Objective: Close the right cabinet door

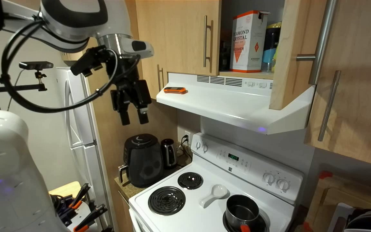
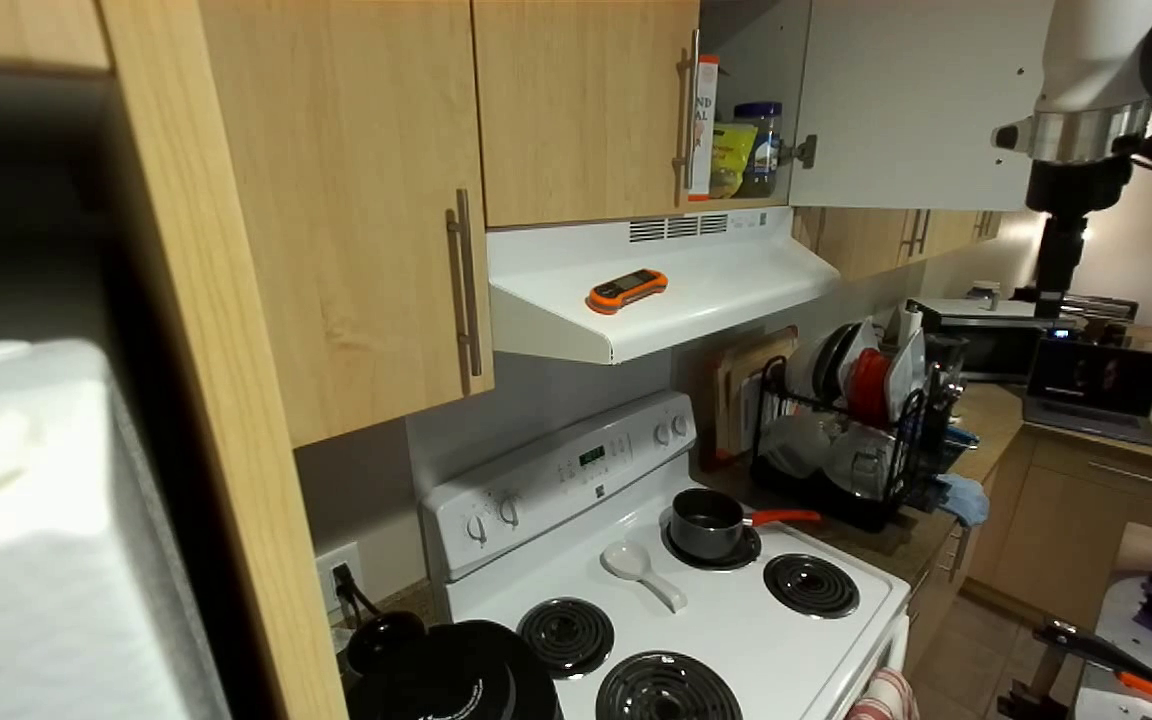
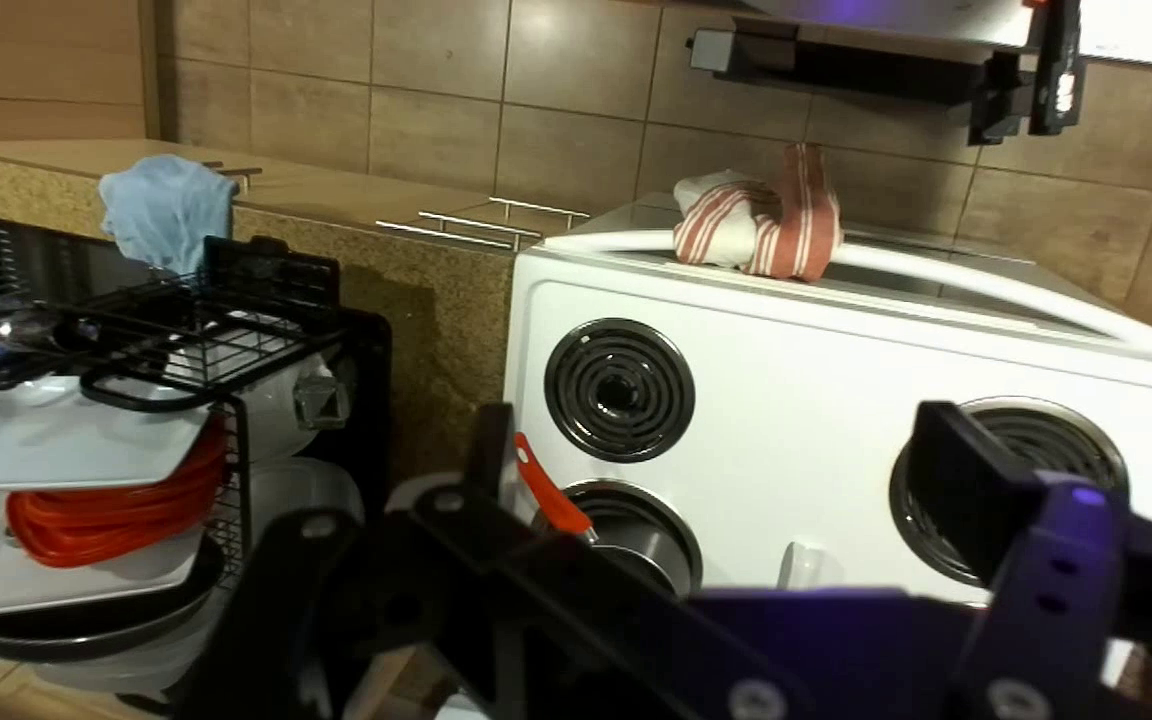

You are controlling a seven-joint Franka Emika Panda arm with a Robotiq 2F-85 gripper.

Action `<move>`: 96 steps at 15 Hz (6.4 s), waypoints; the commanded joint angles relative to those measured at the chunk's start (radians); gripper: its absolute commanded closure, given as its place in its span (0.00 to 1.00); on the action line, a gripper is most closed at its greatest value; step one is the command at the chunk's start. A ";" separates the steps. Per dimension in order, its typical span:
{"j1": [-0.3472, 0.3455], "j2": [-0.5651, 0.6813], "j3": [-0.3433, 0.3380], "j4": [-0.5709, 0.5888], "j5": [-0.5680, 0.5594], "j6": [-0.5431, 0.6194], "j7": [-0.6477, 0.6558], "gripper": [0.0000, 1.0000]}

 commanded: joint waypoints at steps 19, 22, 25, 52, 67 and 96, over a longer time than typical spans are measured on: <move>-0.228 -0.042 -0.208 0.042 -0.263 0.275 -0.013 0.00; -0.259 -0.018 -0.237 0.059 -0.292 0.334 -0.004 0.00; -0.290 0.014 -0.263 0.086 -0.307 0.372 -0.001 0.00; -0.441 0.256 -0.282 0.275 -0.314 0.559 0.047 0.72; -0.484 0.271 -0.239 0.272 -0.523 0.685 0.232 0.98; -0.387 0.322 -0.292 0.279 -0.423 0.955 0.105 0.97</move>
